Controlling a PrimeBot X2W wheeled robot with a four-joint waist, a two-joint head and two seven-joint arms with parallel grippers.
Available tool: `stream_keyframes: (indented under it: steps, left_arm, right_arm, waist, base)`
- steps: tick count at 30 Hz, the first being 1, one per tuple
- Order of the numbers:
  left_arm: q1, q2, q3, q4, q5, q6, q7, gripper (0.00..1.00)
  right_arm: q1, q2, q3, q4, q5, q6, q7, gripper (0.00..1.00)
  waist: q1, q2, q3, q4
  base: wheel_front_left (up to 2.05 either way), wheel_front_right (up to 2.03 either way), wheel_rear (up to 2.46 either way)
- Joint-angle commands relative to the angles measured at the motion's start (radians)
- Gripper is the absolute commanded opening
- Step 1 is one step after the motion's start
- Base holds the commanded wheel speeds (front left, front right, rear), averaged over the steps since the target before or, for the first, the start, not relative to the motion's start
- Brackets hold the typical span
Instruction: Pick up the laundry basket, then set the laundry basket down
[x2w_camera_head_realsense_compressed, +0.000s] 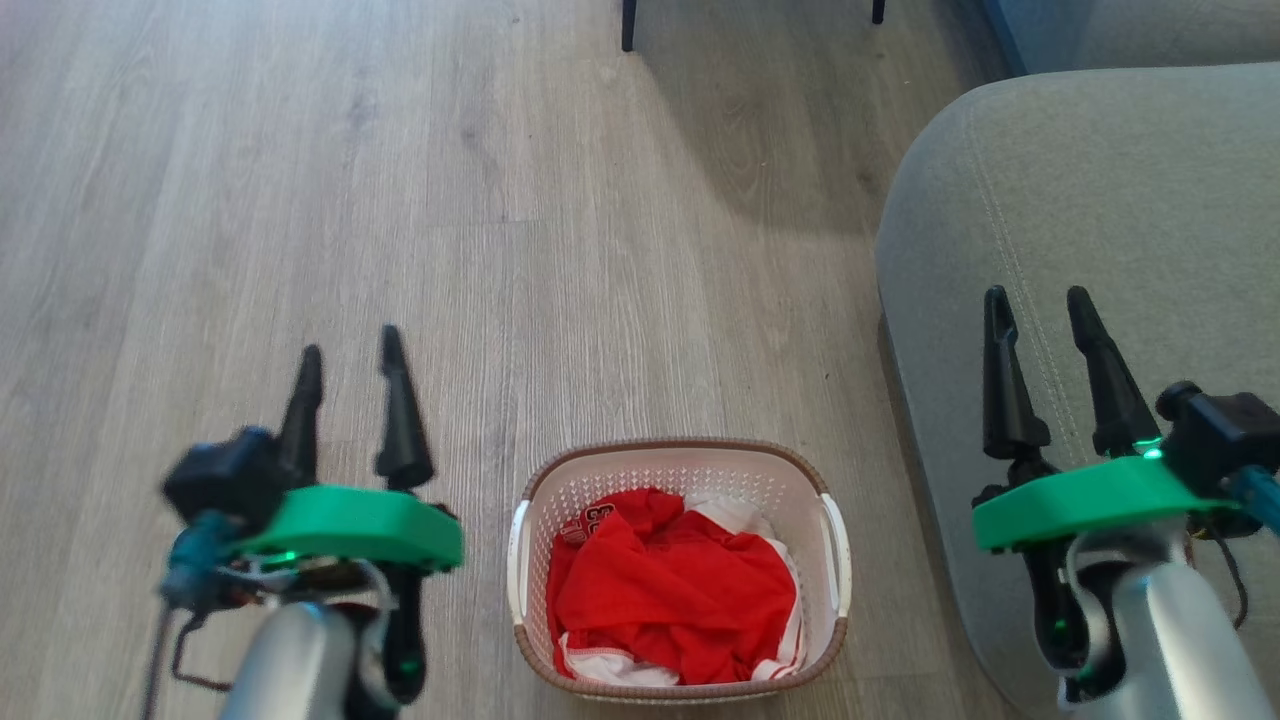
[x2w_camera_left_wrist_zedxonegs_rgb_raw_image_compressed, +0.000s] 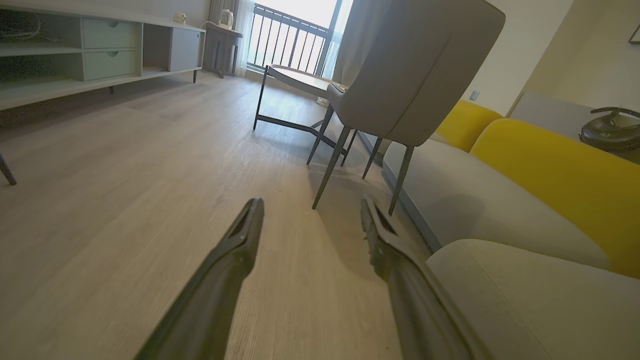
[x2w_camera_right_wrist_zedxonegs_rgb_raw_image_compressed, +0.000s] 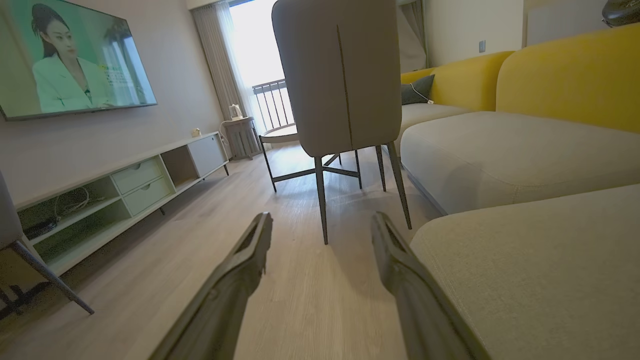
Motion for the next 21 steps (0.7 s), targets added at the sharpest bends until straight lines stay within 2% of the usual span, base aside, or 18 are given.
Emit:
stream_keyframes:
  steps: [1, 7, 12, 13, 18, 20, 21]
  left_arm:
    - [-0.066, 0.013, 0.011, -0.035, 0.03, 0.009, -0.011, 1.0]
    - [-0.085, 0.063, -0.117, -0.02, 0.159, 0.121, -0.029, 1.0]
    - [-0.105, 0.107, -0.225, 0.02, 0.211, 0.223, -0.047, 1.0]
    - [-0.11, 0.112, -0.237, 0.025, 0.217, 0.233, -0.05, 1.0]
    - [-0.114, 0.115, -0.282, 0.056, 0.224, 0.238, -0.064, 1.0]
    - [-0.105, 0.097, -0.268, 0.066, 0.197, 0.214, -0.07, 1.0]
    - [-0.1, 0.085, -0.256, 0.065, 0.177, 0.185, -0.073, 1.0]
  right_arm:
    - [-0.051, -0.01, 0.013, -0.037, -0.028, 0.005, -0.011, 1.0]
    - [-0.051, -0.012, 0.044, -0.038, -0.137, 0.006, -0.028, 1.0]
    - [-0.038, -0.008, 0.051, -0.006, -0.221, 0.006, -0.046, 1.0]
    - [-0.037, -0.007, 0.052, -0.002, -0.233, 0.006, -0.049, 1.0]
    - [-0.019, -0.006, 0.069, 0.07, -0.276, 0.006, -0.064, 1.0]
    - [-0.022, -0.005, 0.071, 0.088, -0.284, 0.006, -0.069, 1.0]
    - [-0.025, -0.005, 0.073, 0.092, -0.294, 0.006, -0.072, 1.0]
  waist:
    - [0.0, 0.0, 0.0, 0.0]
    - [0.0, 0.0, 0.0, -0.003]
    - [0.0, 0.0, -0.003, -0.005]
    - [0.0, 0.0, -0.003, -0.005]
    - [0.0, 0.0, -0.008, -0.005]
    - [0.0, 0.0, -0.009, -0.005]
    - [0.0, 0.0, -0.009, -0.005]
  base:
    - [0.0, 0.0, 0.0]
    - [0.0, 0.0, 0.0]
    - [0.0, 0.0, 0.0]
    - [0.0, 0.0, 0.0]
    - [0.0, 0.0, 0.0]
    - [0.0, 0.0, 0.0]
    - [0.0, 0.0, 0.0]
